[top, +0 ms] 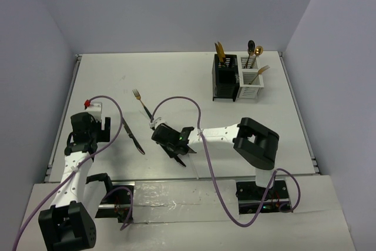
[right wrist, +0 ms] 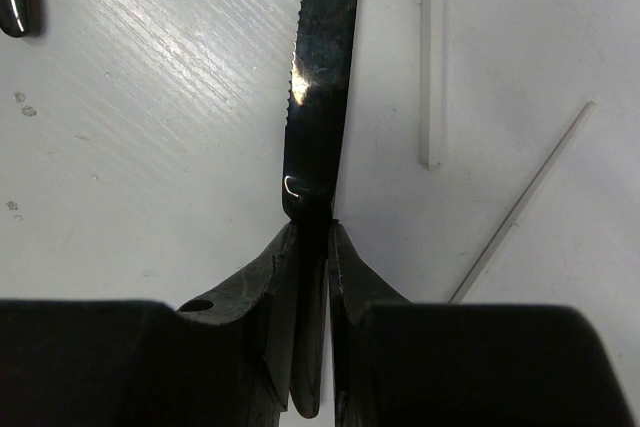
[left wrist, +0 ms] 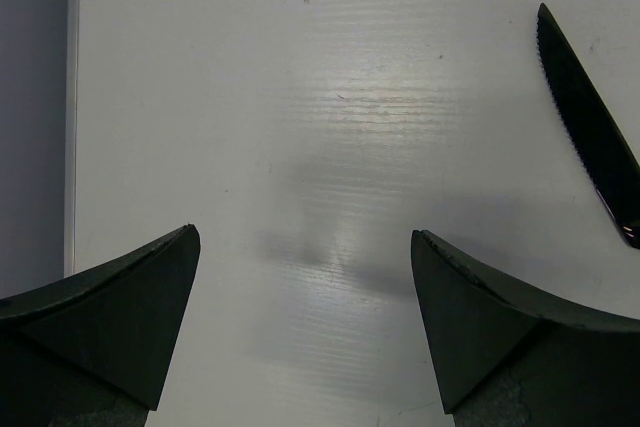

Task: Sort the eating utensils into containers

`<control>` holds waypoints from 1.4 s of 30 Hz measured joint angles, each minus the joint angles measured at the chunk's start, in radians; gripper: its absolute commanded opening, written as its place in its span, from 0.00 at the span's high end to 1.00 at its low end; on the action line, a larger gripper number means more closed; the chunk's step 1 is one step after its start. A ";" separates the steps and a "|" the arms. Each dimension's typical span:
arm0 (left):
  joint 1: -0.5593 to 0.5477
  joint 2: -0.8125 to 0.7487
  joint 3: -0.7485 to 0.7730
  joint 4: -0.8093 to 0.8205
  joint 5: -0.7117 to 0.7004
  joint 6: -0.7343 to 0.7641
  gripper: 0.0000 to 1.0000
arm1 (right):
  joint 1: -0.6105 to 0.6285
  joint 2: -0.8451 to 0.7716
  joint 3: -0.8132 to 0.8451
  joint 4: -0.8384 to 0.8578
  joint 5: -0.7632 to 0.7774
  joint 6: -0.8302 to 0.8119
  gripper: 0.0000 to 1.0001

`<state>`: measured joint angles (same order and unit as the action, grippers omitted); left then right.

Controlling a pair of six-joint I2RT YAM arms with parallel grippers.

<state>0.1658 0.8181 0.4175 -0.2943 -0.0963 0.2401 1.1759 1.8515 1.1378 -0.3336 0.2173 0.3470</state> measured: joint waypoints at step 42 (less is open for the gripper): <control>0.002 0.000 0.000 0.000 0.000 0.000 0.03 | 0.005 -0.141 -0.086 0.103 0.026 -0.005 1.00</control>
<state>0.1673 0.8181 0.4175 -0.2943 -0.0959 0.2405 1.1805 1.7107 1.0519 -0.2306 0.2436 0.3424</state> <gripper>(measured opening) 0.968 0.207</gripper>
